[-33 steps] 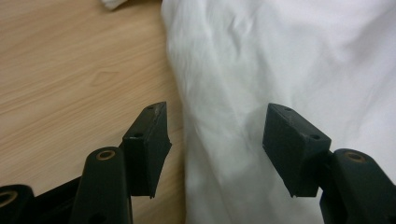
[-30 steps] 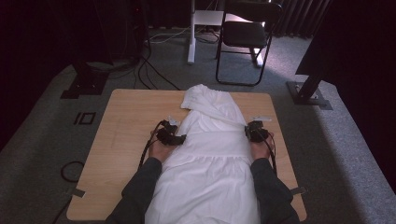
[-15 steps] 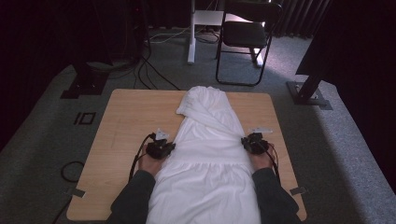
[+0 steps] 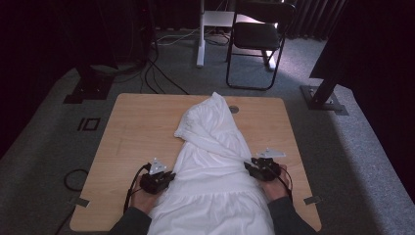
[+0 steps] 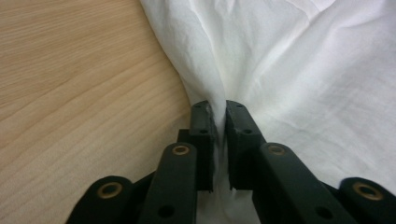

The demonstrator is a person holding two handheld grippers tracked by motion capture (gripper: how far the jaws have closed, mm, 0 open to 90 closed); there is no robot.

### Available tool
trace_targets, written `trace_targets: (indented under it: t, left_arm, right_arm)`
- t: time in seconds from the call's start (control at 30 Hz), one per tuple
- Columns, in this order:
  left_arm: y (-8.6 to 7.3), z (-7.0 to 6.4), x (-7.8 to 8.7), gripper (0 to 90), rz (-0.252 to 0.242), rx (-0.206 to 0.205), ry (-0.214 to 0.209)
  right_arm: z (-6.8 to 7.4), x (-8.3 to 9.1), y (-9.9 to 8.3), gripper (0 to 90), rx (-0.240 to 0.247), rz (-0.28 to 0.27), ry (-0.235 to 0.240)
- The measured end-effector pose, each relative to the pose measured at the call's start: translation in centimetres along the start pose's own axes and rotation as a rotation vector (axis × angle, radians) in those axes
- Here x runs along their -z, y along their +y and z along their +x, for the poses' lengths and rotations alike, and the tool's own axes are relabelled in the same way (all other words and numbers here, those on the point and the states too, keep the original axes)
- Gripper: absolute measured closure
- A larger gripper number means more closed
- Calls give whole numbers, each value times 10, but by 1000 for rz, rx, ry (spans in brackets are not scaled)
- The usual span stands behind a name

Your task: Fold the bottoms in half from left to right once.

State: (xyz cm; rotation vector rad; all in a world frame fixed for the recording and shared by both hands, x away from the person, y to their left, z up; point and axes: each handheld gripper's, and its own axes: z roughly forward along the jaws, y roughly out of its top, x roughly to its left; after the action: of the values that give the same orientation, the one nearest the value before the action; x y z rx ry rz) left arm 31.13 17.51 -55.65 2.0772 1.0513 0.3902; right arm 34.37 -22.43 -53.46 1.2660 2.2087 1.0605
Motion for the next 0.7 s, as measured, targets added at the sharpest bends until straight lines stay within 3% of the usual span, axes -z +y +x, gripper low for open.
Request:
trace_targets:
  t: [0.13,0.27,0.37,0.47,0.53,0.57,0.6,0.63,0.7]
  left_arm:
    - [1,2,-3,799,-11,-4,10]
    - [2,2,-4,778,-19,-8,22]
    - [2,1,-4,756,-20,-2,30]
    - [2,2,-4,725,-19,4,38]
    - [2,2,-4,715,-18,3,38]
    - [1,1,-4,715,-19,1,40]
    - [1,1,-4,715,-18,0,41]
    - [1,1,-4,715,-18,0,43]
    - [1,0,-4,716,-19,-3,44]
  right_arm:
    - [16,-7,37,463,91,-37,49]
    - [43,-36,68,379,217,-11,92]
    - [61,-65,80,323,284,29,55]
    - [65,-94,88,322,312,89,11]
    - [59,-107,90,476,324,115,-17]
    - [54,-109,92,610,325,113,-38]
    - [46,-107,94,708,297,94,-52]
    - [34,-101,99,801,231,52,-82]
    - [16,-88,104,857,148,-7,-136]
